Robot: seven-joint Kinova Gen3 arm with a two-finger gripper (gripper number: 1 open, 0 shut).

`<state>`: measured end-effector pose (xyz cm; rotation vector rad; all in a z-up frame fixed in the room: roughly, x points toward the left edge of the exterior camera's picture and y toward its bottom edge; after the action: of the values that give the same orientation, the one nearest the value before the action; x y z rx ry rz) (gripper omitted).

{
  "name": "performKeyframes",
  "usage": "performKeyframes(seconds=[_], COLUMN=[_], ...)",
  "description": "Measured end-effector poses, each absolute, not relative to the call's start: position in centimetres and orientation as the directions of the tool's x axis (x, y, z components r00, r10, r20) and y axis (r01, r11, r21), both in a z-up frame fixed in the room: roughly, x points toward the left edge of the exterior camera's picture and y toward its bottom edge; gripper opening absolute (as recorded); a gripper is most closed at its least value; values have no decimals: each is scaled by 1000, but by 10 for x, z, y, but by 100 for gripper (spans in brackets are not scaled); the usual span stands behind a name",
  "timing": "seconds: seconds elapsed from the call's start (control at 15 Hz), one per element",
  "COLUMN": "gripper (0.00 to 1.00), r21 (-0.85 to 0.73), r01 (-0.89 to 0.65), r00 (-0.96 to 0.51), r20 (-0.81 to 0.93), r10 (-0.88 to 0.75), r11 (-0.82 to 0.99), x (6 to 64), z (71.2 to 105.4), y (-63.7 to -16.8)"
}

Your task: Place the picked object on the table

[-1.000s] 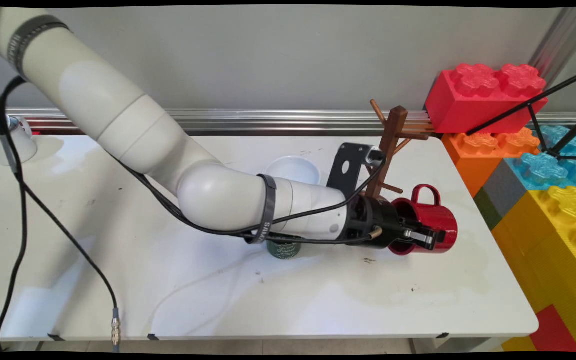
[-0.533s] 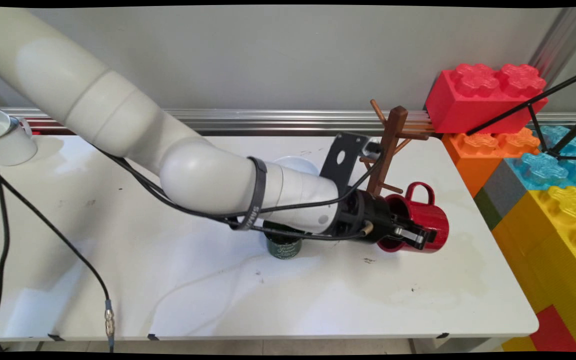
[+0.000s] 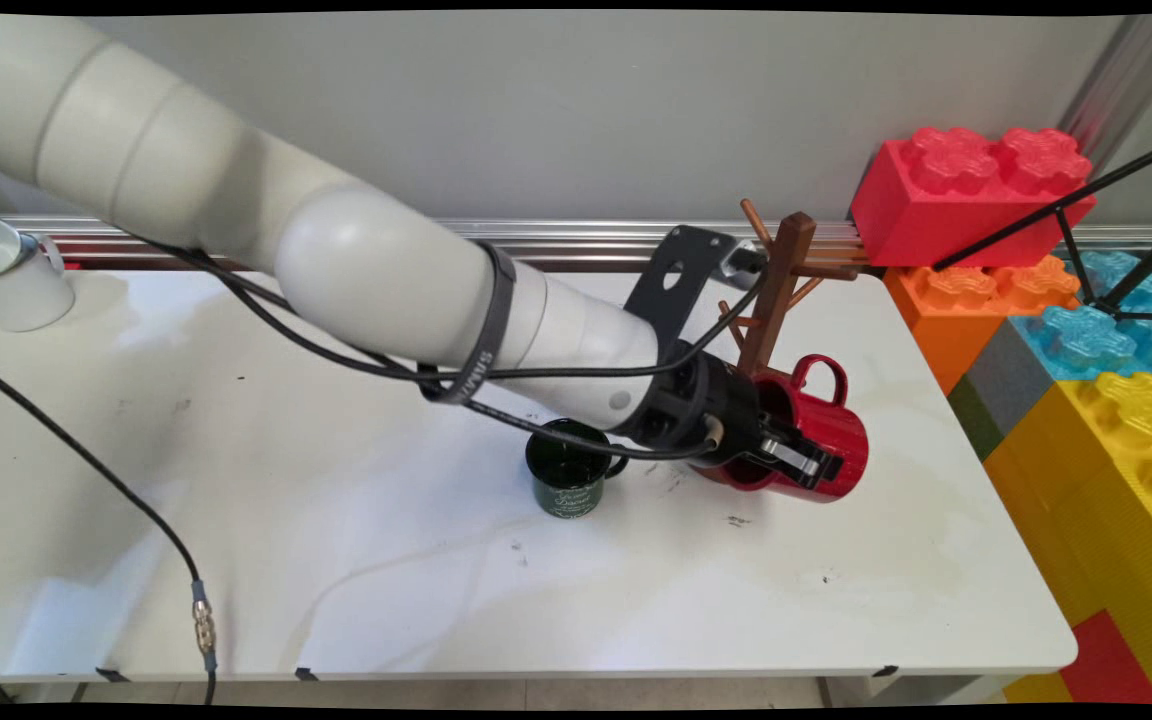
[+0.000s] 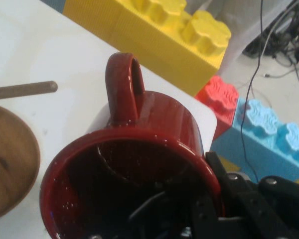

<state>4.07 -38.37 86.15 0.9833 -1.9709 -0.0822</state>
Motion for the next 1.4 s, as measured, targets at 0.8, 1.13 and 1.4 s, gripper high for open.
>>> performKeyframes(seconds=[0.8, 1.13, 1.4], gripper=[0, 0, 0], r21=[291, 230, 188], r01=[-624, -617, -601], r00=[-458, -538, -605], r20=[615, 574, 528], r10=[-642, -617, -596], r11=[725, 753, 777], x=[50, 47, 41], z=[908, 918, 920], y=[-397, -404, -404])
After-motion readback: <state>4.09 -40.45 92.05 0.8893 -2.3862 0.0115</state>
